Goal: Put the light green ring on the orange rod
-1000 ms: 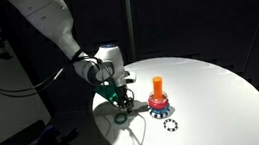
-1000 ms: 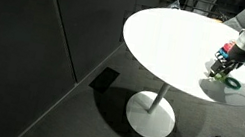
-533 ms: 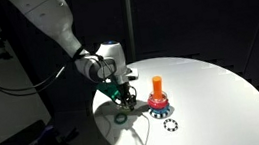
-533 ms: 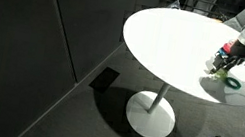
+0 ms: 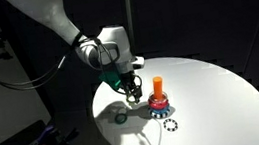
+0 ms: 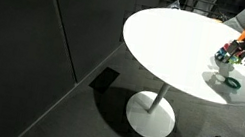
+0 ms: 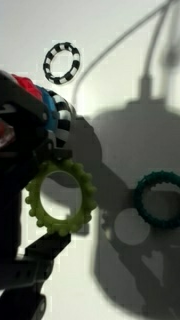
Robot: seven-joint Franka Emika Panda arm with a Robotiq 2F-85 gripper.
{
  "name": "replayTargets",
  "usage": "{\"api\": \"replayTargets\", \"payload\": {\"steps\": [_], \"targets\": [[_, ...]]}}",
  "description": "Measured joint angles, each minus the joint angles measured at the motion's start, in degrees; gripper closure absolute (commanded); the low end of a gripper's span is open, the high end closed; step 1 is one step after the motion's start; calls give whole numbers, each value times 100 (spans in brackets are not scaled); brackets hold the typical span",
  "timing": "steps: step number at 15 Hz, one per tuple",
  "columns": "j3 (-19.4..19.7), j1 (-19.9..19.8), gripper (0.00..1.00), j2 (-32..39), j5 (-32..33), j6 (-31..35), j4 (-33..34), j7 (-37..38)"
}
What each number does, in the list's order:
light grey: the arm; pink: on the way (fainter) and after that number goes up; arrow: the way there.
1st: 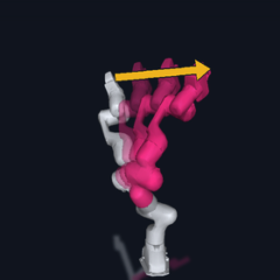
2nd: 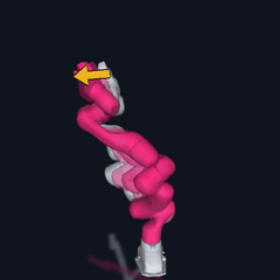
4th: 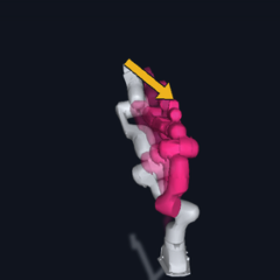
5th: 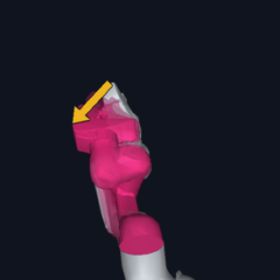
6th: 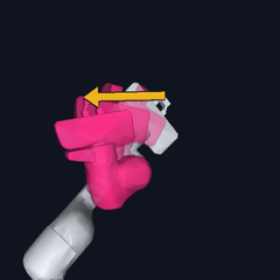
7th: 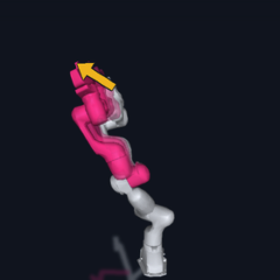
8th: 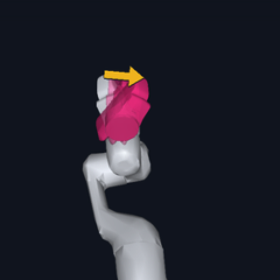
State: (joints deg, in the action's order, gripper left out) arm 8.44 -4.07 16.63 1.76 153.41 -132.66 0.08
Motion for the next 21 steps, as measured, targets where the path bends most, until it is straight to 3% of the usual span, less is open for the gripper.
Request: {"api": "replayTargets", "payload": {"steps": [10, 21], "targets": [[257, -169, 51, -705, 39, -498, 296, 81], [313, -378, 51, -736, 39, -514, 754, 324]]}}
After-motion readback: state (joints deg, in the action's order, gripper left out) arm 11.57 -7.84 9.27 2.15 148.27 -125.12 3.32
